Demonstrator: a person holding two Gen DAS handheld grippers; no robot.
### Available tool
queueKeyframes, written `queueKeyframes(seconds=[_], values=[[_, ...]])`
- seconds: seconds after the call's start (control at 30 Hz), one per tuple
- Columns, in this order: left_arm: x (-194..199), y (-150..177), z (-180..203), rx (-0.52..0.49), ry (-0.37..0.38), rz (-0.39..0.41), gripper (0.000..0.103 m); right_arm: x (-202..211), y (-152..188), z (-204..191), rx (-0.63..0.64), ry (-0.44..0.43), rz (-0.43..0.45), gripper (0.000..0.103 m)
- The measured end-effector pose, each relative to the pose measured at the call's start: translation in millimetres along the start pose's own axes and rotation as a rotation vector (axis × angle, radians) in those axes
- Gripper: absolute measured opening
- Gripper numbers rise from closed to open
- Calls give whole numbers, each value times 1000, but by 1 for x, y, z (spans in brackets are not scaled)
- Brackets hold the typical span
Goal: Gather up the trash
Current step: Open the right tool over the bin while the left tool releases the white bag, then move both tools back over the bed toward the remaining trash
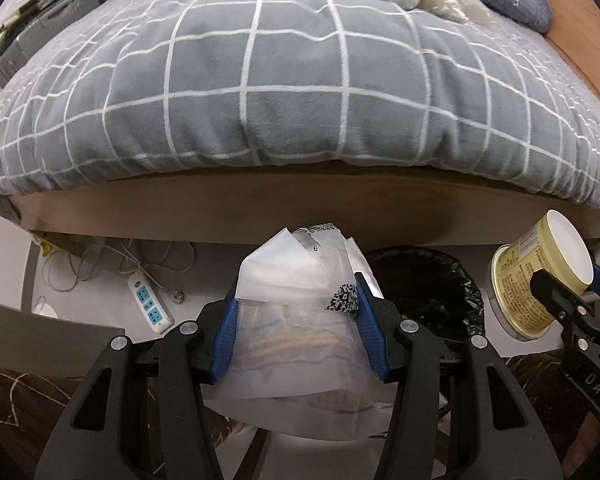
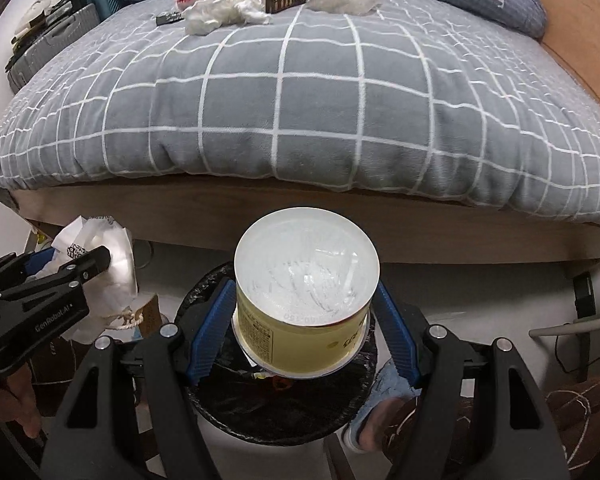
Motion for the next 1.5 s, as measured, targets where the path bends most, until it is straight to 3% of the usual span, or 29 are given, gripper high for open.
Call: queueKeyframes(seconds=[0.47, 0.6, 0.7, 1.33, 1.5], values=[[-17, 4, -26, 33, -15, -38, 51, -29, -3, -26, 44, -11, -55, 68], [-20, 5, -23, 33, -16, -51, 51, -36, -6, -29, 54, 2, -57, 86], [-29, 9, -16, 16, -16, -58, 51, -41, -2, -25, 53, 17, -54, 91], [-46, 14, 61, -79, 21, -103, 51, -40, 26, 64, -110, 118, -90, 95], [-46, 17, 80, -108, 32, -103, 51, -25, 28, 83, -156, 141, -56, 95]])
Point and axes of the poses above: each gripper's, at about its wrist camera, not at the fingertips, and x roughly against the way its jaws point, z to its right, y to its underside, the point moved 4 cm from there along -x, roughly the way its jaws point, and after that the axes turned 6 degrees about x, right-handed, at the moved point
